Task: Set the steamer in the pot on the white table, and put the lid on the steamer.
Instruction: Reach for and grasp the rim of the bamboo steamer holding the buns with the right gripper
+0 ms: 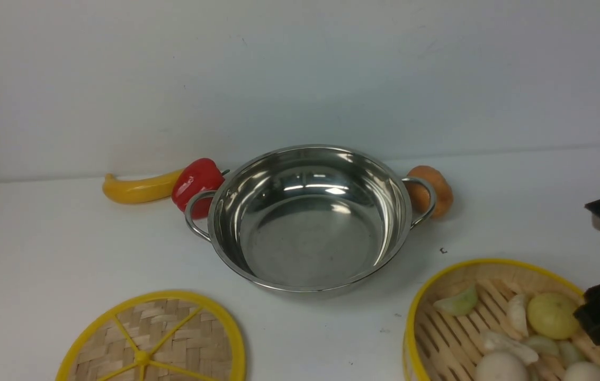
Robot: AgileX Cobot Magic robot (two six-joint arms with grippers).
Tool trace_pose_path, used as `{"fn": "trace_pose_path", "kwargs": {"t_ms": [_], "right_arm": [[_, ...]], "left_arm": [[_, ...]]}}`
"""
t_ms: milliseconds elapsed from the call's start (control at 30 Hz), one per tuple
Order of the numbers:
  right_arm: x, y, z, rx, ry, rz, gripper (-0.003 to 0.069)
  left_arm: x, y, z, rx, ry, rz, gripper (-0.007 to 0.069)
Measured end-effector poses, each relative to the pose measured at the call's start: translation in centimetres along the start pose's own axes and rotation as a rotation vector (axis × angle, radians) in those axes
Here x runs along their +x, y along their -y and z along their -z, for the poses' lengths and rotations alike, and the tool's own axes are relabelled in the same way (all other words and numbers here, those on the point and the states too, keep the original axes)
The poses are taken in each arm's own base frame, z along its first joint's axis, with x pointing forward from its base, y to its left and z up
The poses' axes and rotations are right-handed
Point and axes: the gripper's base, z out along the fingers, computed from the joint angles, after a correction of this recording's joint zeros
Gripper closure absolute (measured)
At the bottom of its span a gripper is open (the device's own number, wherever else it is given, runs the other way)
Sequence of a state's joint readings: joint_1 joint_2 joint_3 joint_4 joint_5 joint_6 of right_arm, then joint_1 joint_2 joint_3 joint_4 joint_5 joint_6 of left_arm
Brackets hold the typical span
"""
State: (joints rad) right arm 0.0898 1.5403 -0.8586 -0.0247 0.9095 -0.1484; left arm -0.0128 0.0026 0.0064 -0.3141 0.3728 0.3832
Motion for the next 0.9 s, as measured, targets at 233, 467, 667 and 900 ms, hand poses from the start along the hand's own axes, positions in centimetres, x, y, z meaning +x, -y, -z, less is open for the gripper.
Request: {"fn": "trace_pose_path", "kwargs": {"t_ms": [233,467,667,900], "right_arm": [[0.0,1.4,-1.1,-0.064,-0.005,-0.059,0.0278],[-0.2,0.9,-1.4,-0.129,0.008,-0.04,0.0302],[-0.2,0.9,-1.4,-0.126,0.007,-0.037,0.0302],[-0.2,0.9,-2.2,-0.133,-0.023,-0.039,0.0302]], "left_arm": [[0.0,0.0,0.0,0.0,0.0,0.0,0.0384],[0.0,0.0,0.0,0.0,0.0,0.0,0.0384],[0.0,0.0,0.0,0.0,0.0,0.0,0.0384],[0.0,0.0,0.0,0.0,0.0,0.0,0.0384]]}}
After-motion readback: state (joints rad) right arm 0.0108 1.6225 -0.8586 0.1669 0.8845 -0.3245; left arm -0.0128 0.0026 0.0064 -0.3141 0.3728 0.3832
